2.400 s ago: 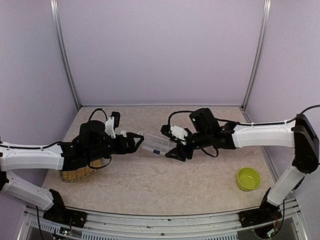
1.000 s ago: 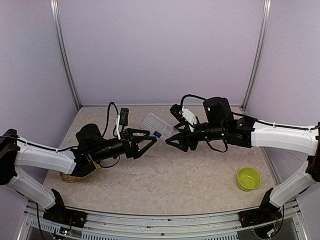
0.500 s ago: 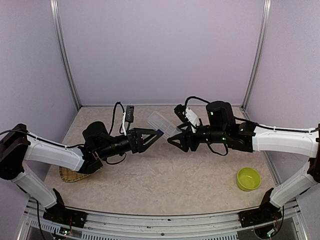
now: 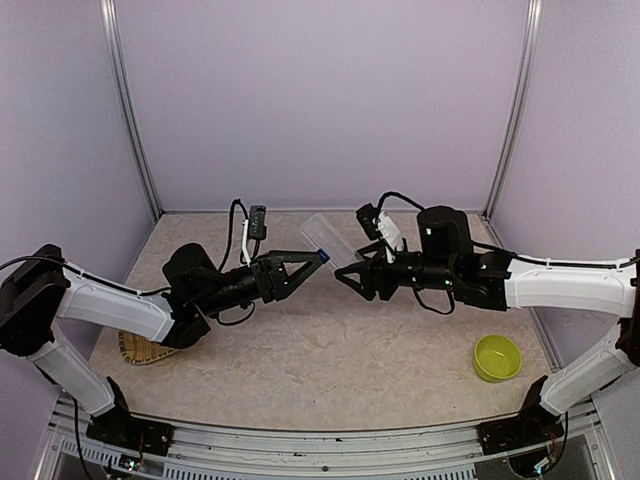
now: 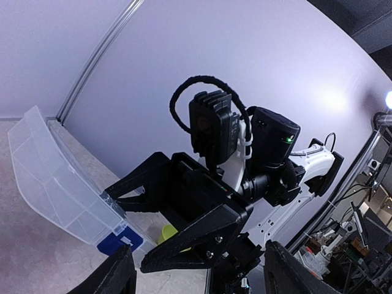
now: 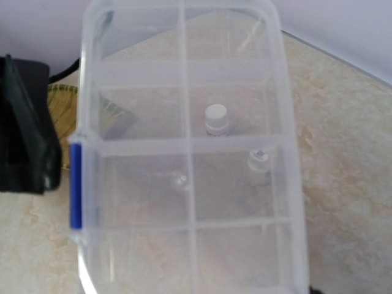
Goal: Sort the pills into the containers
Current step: Open the lid of the pill container.
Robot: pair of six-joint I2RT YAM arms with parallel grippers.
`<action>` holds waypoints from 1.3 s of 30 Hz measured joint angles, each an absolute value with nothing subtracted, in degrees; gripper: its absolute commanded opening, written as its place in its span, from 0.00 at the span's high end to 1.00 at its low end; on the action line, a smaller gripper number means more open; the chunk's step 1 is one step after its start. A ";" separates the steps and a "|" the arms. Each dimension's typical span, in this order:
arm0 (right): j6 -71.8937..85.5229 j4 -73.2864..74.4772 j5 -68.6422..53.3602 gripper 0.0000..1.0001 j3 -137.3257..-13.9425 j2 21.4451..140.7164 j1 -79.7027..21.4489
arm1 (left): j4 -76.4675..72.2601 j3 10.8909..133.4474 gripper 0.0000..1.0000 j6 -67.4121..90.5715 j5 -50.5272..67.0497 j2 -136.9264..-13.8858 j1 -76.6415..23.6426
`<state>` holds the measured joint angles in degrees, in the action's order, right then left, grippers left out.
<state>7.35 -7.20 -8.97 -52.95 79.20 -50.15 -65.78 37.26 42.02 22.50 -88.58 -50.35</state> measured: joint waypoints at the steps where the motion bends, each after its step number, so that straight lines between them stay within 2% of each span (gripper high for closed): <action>1: 7.66 -7.46 -9.10 0.41 -52.80 79.20 -50.15 | -66.17 37.26 0.31 42.04 22.48 -88.58 -50.35; 18: 15.62 -15.81 -12.60 0.42 -49.91 76.84 -50.17 | -66.59 37.32 0.28 42.26 19.79 -88.82 -50.33; 39: 19.27 -20.47 -14.13 0.42 -48.58 78.59 -50.17 | -75.77 38.00 0.36 45.23 24.21 -92.92 -50.11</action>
<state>19.27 -20.47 -14.13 -48.58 78.59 -50.17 -75.77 38.00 45.23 24.21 -92.92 -50.11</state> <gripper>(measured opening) 0.664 0.651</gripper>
